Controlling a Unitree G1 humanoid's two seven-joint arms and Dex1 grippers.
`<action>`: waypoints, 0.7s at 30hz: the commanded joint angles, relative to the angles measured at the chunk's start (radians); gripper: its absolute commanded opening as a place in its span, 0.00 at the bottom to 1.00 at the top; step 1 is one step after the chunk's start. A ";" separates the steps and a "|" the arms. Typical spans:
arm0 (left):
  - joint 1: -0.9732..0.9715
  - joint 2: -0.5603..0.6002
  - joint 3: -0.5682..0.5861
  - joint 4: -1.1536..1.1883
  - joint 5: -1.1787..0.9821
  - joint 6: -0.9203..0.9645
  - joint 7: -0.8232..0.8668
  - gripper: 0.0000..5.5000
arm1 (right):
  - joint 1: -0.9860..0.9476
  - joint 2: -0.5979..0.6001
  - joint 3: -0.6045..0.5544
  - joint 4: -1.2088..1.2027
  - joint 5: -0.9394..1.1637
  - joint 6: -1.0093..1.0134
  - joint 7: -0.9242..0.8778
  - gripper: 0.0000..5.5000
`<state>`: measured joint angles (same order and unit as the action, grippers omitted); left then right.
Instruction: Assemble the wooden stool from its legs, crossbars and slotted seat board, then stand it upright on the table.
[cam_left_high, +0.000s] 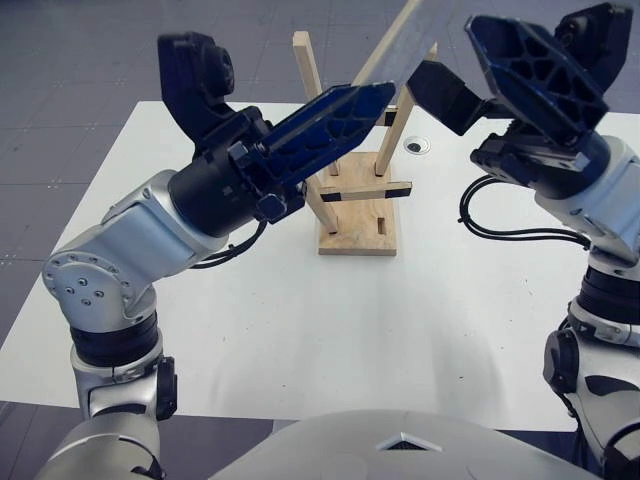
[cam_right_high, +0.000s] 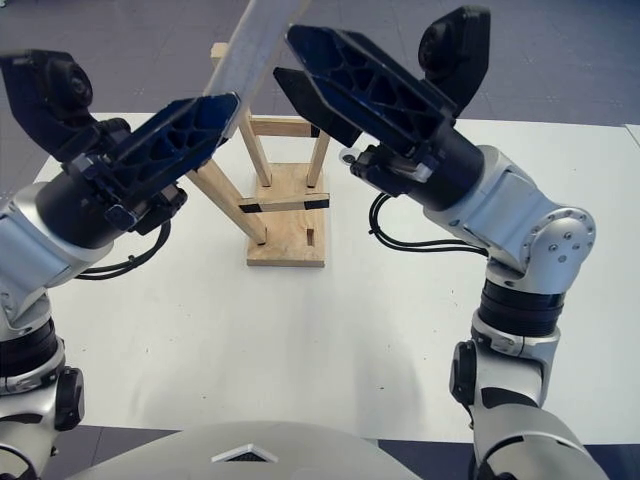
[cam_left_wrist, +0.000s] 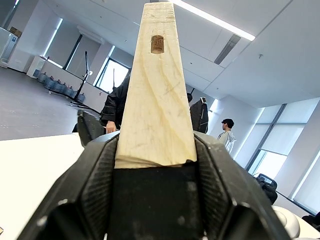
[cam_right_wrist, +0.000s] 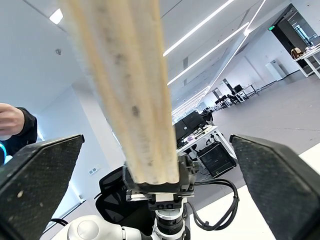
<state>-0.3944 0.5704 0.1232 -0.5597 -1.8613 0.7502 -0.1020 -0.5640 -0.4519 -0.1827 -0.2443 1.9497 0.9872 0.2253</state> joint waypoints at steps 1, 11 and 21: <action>0.003 0.014 -0.005 -0.006 0.000 -0.002 -0.007 0.38 | -0.002 -0.017 0.006 0.002 0.016 -0.013 0.007 0.98; 0.010 -0.013 -0.046 -0.046 0.000 -0.039 0.015 0.38 | -0.041 0.044 0.048 -0.003 0.022 -0.065 -0.049 0.87; 0.026 -0.012 -0.067 -0.054 0.019 -0.050 0.016 0.38 | -0.086 0.099 0.038 -0.008 0.022 -0.096 -0.087 0.48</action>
<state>-0.3728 0.5582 0.0718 -0.5965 -1.8492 0.6950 -0.0900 -0.6163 -0.3669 -0.1375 -0.2460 1.9700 0.9077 0.1583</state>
